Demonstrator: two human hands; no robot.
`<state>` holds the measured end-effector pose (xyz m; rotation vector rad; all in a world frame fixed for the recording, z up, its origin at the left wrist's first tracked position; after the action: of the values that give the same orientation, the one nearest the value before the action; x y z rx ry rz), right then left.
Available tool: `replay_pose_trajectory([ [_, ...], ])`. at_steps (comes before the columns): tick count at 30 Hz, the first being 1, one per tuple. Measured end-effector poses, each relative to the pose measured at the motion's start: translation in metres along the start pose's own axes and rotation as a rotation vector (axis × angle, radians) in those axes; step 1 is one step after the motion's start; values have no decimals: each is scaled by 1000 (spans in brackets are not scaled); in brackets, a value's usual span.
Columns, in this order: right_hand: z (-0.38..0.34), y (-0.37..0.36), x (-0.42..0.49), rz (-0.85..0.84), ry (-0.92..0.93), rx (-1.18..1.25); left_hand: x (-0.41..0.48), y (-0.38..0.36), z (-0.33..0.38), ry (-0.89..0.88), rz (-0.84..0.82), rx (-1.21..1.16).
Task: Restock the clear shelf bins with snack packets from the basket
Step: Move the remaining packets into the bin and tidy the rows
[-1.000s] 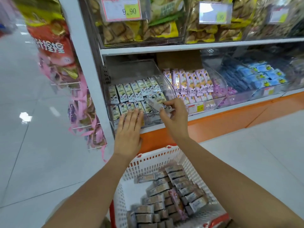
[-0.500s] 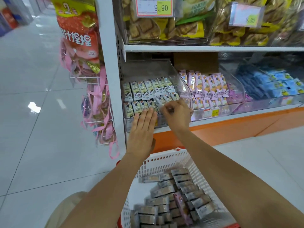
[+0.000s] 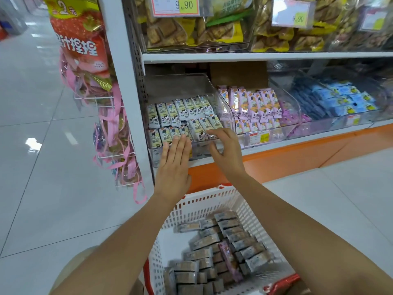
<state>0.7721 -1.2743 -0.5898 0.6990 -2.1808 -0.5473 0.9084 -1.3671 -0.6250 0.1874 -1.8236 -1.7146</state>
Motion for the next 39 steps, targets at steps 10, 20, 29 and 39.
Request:
replay_pose_trajectory([
  [10,76,22,-109,-172,-171,-138,-40,-59,46,-252,-264,59],
  [20,144,29,-235,-679,-535,-207,-68,-135,35,-73,-621,133],
  [29,146,27,-265,-1209,-456,-403,-77,-149,37,-41,-563,81],
  [39,146,26,-260,-1016,-388,-407,-77,-151,35,-48,-594,83],
])
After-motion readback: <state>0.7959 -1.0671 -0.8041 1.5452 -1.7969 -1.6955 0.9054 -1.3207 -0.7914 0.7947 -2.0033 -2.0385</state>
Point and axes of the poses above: each hand's wrist, its own x-axis towards the middle knuckle, its own y-axis out of the back of the hand, z = x × y, the point moved 2 cm from there along x, towards the middle knuckle, and after that the axes turned 5 degrees about y, right-handed, at the moved point
